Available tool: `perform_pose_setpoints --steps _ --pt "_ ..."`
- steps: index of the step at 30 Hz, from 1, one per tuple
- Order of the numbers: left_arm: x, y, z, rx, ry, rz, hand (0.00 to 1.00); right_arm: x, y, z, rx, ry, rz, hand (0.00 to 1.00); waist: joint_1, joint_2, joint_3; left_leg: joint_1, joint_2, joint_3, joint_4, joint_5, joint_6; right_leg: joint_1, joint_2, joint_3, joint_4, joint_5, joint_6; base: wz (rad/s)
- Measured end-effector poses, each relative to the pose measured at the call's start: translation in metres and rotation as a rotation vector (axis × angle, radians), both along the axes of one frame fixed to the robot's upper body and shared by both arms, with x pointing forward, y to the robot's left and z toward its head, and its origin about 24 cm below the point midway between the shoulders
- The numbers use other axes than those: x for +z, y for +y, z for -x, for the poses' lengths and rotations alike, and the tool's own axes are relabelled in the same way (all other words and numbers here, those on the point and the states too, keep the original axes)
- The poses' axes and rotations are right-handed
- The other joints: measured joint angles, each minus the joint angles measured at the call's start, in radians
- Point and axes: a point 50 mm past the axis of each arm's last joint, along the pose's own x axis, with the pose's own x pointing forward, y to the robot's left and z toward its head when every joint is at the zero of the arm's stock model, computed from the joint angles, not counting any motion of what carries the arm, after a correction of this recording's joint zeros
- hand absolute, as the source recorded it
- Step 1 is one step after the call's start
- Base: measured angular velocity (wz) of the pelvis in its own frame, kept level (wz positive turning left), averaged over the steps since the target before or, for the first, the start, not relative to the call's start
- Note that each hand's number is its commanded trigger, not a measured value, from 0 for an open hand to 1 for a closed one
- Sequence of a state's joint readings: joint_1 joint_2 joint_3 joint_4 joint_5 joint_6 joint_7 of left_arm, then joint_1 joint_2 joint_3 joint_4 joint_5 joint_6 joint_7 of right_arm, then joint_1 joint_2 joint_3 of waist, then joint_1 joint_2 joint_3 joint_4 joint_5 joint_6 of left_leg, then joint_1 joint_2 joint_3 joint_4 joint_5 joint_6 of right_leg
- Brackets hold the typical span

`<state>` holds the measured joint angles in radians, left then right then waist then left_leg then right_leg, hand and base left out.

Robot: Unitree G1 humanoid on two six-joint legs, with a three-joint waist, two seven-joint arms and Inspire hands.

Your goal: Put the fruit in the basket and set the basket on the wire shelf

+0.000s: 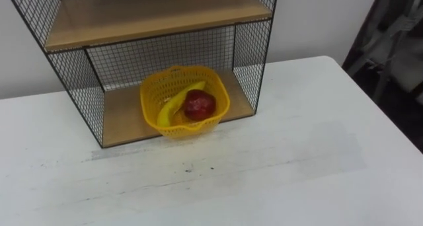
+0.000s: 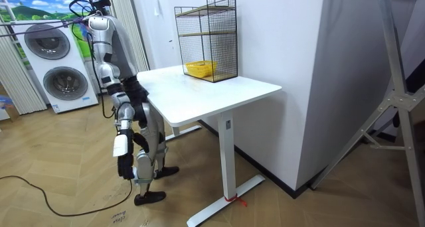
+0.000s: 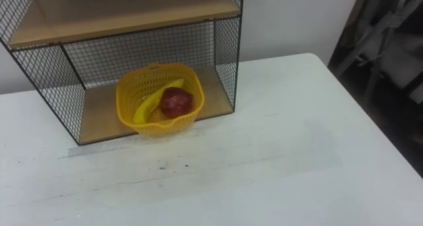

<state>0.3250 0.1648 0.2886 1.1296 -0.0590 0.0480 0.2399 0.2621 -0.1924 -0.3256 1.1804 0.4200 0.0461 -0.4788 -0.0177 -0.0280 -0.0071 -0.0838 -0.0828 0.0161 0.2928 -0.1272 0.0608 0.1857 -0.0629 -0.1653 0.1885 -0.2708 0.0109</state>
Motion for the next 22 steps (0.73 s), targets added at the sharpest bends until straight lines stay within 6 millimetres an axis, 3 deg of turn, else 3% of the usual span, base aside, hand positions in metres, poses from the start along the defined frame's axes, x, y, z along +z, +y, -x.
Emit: perform_pose_setpoints --steps 10,14,16,22 --pt "-0.008 -0.022 -0.012 -0.281 0.143 0.071 0.00 -0.015 0.027 -0.004 0.434 0.207 -0.303 0.00 0.024 -0.004 0.0028 0.016 0.000 0.005 0.016 -0.005 0.000 0.016 0.001 -0.002 0.000 0.000 -0.002 -0.03" --pt "-0.011 -0.028 -0.020 -0.364 0.167 0.095 0.00 -0.017 0.031 -0.018 0.570 0.245 -0.344 0.00 0.026 -0.002 0.0048 0.017 0.001 0.004 0.016 -0.006 0.001 0.018 0.002 0.000 0.000 0.000 -0.001 0.00" --pt "-0.012 -0.032 -0.025 -0.405 0.171 0.111 0.00 -0.018 0.033 -0.023 0.612 0.247 -0.359 0.00 0.026 0.000 0.0097 0.022 0.000 0.001 0.013 -0.006 0.001 0.024 0.002 0.001 -0.001 -0.001 0.000 0.02" --pt "-0.014 -0.036 -0.035 -0.495 0.180 0.138 0.00 -0.021 0.041 -0.025 0.675 0.247 -0.440 0.00 0.038 0.000 0.0106 0.026 0.000 0.010 0.009 -0.005 0.000 0.024 0.006 0.010 -0.003 -0.002 -0.002 -0.02"
